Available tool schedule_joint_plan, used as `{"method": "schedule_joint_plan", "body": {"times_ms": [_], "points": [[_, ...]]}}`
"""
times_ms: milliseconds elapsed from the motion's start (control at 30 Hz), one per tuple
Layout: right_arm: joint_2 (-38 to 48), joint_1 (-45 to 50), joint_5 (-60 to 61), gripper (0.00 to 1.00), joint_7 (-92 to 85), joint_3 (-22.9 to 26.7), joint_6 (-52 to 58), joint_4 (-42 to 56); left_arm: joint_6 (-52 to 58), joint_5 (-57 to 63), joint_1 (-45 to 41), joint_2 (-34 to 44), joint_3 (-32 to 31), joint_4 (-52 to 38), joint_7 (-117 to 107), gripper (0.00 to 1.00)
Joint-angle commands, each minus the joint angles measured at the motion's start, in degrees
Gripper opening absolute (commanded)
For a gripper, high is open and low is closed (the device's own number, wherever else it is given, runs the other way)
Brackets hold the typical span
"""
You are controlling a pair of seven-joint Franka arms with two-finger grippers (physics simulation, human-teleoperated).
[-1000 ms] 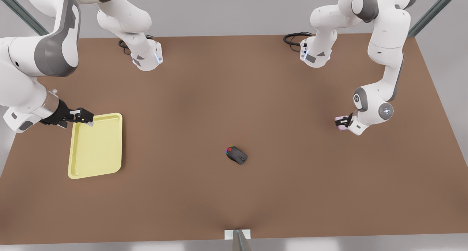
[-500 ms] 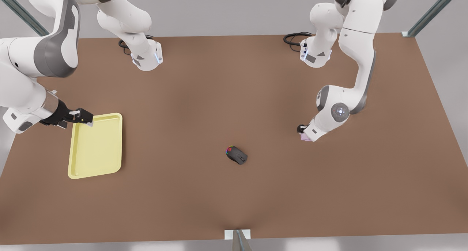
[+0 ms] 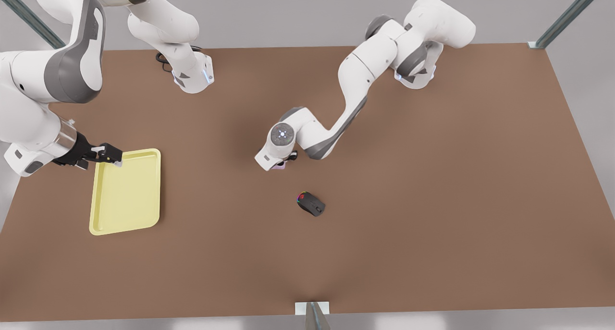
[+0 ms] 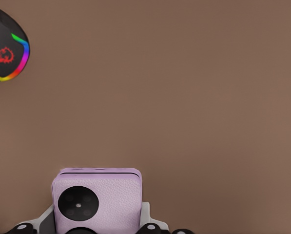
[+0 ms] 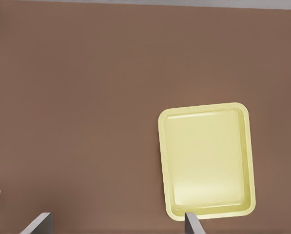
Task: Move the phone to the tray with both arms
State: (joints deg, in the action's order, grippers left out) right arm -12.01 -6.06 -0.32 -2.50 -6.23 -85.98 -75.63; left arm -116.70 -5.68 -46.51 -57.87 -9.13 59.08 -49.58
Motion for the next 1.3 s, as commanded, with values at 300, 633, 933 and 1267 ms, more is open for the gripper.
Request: {"method": "schedule_joint_plan", "body": {"times_ms": [300, 633, 933, 1267], "points": [[-0.12, -0.27, 0.05, 1.00, -0.32, -0.01, 0.02, 0.05, -7.93, 0.14, 0.89, -1.63, -0.01, -0.11, -32.86, 1.00], [-1.78, -0.09, 0.05, 1.00, 0.12, -0.10, -0.15, 0.13, 39.97, 8.23, 39.65, 45.66, 8.95, 22.13, 61.53, 1.00], [-9.17, 17.13, -1.44, 1.00, 10.75, -0.98, -7.08, -0.04, 53.77, 5.59, 39.65, 45.31, 7.46, 12.46, 62.24, 1.00], [-22.53, 34.54, -1.44, 1.00, 42.40, -0.80, -26.60, -3.65, 53.60, 4.71, 39.65, 44.08, 7.46, 12.72, 62.24, 1.00]]}}
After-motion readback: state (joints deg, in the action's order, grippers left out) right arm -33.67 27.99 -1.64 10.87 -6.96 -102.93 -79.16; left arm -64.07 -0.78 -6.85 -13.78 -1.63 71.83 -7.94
